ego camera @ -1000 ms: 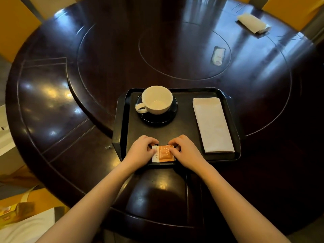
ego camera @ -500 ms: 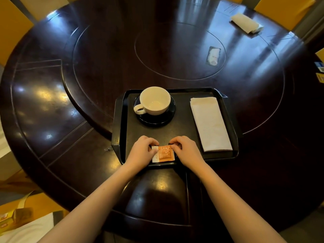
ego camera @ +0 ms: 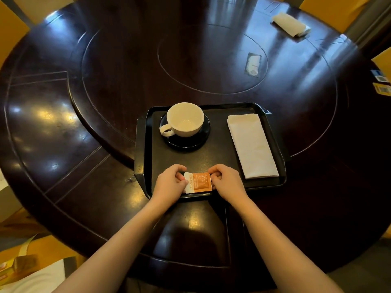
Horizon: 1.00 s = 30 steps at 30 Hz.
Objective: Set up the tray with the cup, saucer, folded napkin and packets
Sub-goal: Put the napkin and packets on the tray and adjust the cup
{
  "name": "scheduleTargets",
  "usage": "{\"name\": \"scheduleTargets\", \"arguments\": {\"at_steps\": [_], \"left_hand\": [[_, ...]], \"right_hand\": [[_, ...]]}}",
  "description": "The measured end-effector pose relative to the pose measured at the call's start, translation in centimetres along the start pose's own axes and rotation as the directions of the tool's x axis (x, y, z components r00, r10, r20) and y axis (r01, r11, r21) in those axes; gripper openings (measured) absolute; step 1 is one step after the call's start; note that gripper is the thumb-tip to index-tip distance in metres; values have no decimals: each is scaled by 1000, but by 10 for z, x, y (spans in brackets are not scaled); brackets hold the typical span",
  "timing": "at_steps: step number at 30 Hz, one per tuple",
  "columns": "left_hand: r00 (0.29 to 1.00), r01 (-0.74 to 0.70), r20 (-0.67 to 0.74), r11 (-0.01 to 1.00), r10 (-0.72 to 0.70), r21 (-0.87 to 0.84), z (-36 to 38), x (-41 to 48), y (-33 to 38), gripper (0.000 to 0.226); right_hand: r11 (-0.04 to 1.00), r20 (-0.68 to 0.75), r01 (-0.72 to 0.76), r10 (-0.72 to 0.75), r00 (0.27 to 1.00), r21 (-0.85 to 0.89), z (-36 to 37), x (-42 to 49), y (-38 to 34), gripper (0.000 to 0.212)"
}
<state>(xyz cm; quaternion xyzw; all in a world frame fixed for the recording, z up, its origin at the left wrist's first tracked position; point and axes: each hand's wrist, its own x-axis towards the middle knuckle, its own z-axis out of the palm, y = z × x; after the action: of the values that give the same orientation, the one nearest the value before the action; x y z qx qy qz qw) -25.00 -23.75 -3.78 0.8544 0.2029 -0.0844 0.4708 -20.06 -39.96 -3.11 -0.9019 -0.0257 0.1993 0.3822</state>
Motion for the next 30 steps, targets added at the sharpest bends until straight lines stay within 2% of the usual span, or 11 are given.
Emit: {"name": "scheduleTargets", "arguments": {"at_steps": [3,10,24,30], "left_hand": [[1000,12,-22,1000,-12,16,-2,2,-1,33],[998,9,59,999,-12,53,-2,6,-3,33],[996,41,81,999,-41,-2,-3,3,-3,28],[994,18,104,1000,-20,17,-9,5,-1,29]], "right_hand": [[1000,-7,-11,11,1000,13,0,-1,-1,18],[997,-15,43,-44,999,-57,2,-2,-1,18],[989,-104,56,-70,992,-139,13,-5,-3,16],[991,-112,83,-94,989,-104,15,-6,-1,16]]}}
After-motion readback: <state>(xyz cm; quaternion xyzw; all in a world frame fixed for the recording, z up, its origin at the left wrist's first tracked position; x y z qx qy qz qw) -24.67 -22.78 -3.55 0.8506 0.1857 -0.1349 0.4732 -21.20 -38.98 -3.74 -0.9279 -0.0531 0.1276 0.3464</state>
